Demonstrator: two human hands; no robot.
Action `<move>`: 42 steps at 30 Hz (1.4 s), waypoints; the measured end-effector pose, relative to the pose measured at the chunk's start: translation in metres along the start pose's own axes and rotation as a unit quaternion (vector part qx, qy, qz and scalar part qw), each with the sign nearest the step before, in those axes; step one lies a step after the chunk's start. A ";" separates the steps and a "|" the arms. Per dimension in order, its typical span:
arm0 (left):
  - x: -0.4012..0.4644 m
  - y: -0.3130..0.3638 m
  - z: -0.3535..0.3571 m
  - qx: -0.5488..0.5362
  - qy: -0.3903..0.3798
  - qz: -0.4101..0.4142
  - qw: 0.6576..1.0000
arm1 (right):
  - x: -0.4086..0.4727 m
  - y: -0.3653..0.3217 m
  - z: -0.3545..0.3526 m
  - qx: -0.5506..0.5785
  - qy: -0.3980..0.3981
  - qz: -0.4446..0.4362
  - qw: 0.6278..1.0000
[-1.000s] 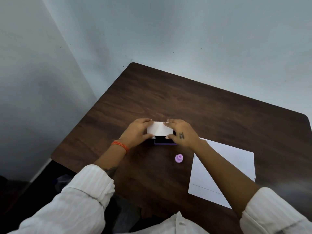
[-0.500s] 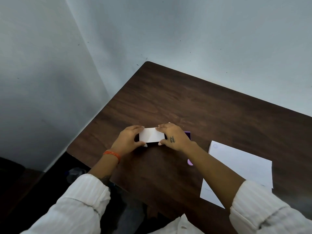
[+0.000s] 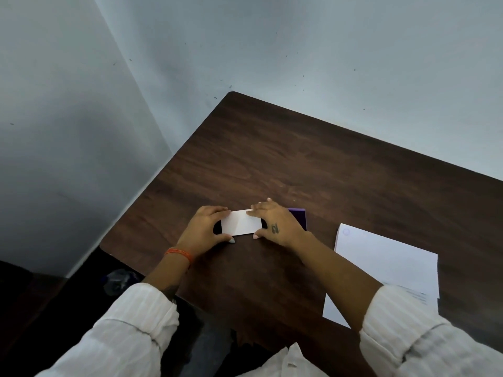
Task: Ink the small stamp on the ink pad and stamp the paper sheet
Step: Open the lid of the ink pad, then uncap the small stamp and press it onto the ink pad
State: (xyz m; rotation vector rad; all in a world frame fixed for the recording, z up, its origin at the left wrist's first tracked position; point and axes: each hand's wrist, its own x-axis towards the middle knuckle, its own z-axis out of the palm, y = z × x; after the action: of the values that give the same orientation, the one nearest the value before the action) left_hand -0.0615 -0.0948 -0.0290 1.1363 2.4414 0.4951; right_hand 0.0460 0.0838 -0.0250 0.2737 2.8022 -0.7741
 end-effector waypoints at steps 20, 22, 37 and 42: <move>-0.004 0.120 0.052 -0.138 -0.015 0.091 0.986 | -0.118 0.036 -0.016 0.254 0.249 0.133 0.925; -0.009 0.124 0.064 -0.157 -0.046 0.070 0.984 | -0.126 0.038 -0.003 0.234 0.234 0.134 0.934; -0.012 0.139 0.094 -0.159 -0.006 0.043 0.986 | -0.130 0.042 0.027 0.219 0.233 0.146 0.936; -0.014 0.141 0.085 -0.242 -0.005 0.046 0.969 | -0.136 0.043 0.015 0.325 0.269 0.169 0.891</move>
State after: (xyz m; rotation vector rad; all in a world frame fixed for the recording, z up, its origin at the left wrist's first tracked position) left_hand 0.0790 -0.0073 -0.0323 1.0320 2.0919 1.0422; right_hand 0.1886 0.0961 -0.0233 1.2171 2.6950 -1.7374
